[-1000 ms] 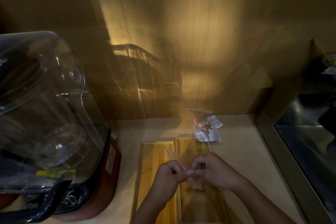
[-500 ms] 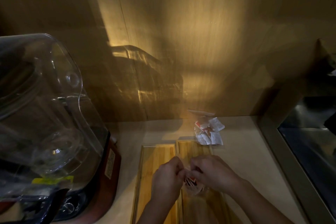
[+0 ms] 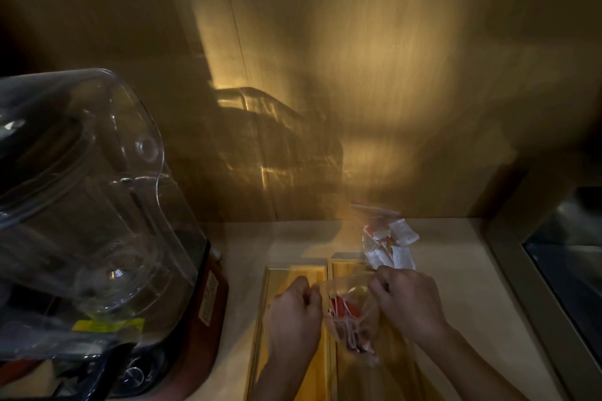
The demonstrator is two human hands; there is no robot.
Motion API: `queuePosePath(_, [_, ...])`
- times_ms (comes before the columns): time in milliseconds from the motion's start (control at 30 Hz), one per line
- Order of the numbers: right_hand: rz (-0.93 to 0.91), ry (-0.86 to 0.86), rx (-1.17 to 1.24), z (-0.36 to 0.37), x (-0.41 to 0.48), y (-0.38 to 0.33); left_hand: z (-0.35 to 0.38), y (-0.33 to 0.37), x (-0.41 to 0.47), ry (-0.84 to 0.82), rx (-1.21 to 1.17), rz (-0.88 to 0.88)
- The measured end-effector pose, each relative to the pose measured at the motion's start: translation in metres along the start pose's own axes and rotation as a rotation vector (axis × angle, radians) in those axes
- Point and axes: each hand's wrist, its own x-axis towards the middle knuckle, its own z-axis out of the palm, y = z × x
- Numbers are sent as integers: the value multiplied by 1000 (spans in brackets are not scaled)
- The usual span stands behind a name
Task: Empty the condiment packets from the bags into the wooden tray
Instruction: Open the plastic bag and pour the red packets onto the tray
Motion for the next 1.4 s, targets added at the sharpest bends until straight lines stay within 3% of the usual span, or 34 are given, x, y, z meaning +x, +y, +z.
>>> queuePosePath(233, [112,-67,138,-3,8,-5,-10,11,2,-17,38,-64])
queuePosePath(333, [184,-48,198,-3,10,-10,-17,28,-11,-151,2,6])
queuePosePath(433, [225,-73,193,-2,12,-15,-8,44,-26,-335,160,61])
queuePosePath(567, [233,-142,175,-5,15,-9,4,41,-23,-398,357,101])
queuePosePath(667, [201,-174,207,-5,16,-4,10,30,-22,-366,371,206])
queuePosePath(733, [154,-247,229,-3,19,-1,13,23,-23,-311,328,411])
queuePosePath(800, [87,-299,132,-4,23,1,11,19,-21,-356,323,559])
queuePosePath(900, [-21,-316,-10,-13,29,3,-6,14,-13,-509,385,627])
queuePosePath(1200, [53,-455,88,-66,13,10,-52,13,5,-384,226,596])
queuePosePath(1400, [91,-544,107,-79,3,6,-52,20,3,-540,262,469])
